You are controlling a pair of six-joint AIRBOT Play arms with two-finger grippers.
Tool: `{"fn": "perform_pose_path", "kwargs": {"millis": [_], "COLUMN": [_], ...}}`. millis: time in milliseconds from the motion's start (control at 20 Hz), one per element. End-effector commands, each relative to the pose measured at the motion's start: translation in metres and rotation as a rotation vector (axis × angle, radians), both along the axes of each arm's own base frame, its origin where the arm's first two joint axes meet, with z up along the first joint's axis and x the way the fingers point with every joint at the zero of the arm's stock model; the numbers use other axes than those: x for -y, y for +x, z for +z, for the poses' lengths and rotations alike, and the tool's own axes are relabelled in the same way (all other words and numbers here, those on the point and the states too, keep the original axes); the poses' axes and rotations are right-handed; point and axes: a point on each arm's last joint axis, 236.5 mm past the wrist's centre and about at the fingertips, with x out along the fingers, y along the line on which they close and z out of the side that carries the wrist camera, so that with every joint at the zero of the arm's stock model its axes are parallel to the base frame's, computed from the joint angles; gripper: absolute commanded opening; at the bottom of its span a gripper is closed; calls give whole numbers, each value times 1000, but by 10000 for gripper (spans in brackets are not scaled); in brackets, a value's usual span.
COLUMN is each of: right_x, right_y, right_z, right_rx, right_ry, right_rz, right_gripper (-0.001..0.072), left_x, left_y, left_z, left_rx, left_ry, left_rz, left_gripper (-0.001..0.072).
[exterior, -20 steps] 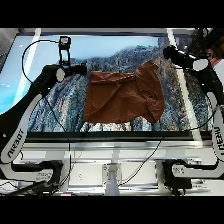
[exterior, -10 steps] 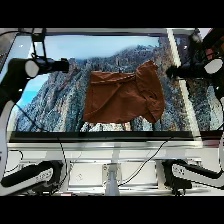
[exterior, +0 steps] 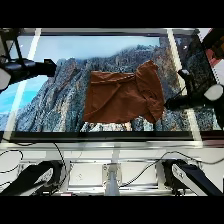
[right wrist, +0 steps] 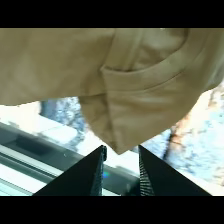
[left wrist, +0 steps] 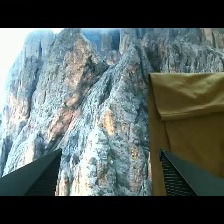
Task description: Fold the clothes and pants, and hang the long-sleeved shirts on hangers.
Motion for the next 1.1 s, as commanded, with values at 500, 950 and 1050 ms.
{"fn": "perform_pose_path", "kwargs": {"millis": [500,950,1050], "right_x": [-52,-30,-36], "right_y": [16,1,-1], "right_z": [-77,-91,-91], "right_rx": [74,-22,-21], "right_ry": [-161,-311,-328], "right_rz": [261,188,213], "right_gripper": [546,498,499], "left_x": [9,9,9], "left_y": [-14,-15,-15], "left_z": [-2,-3,-3], "left_rx": [-21,-29,-29], "left_ry": [-69,-67,-68], "left_rz": [-5,-5,-5], "left_gripper": [702,702,702]}}
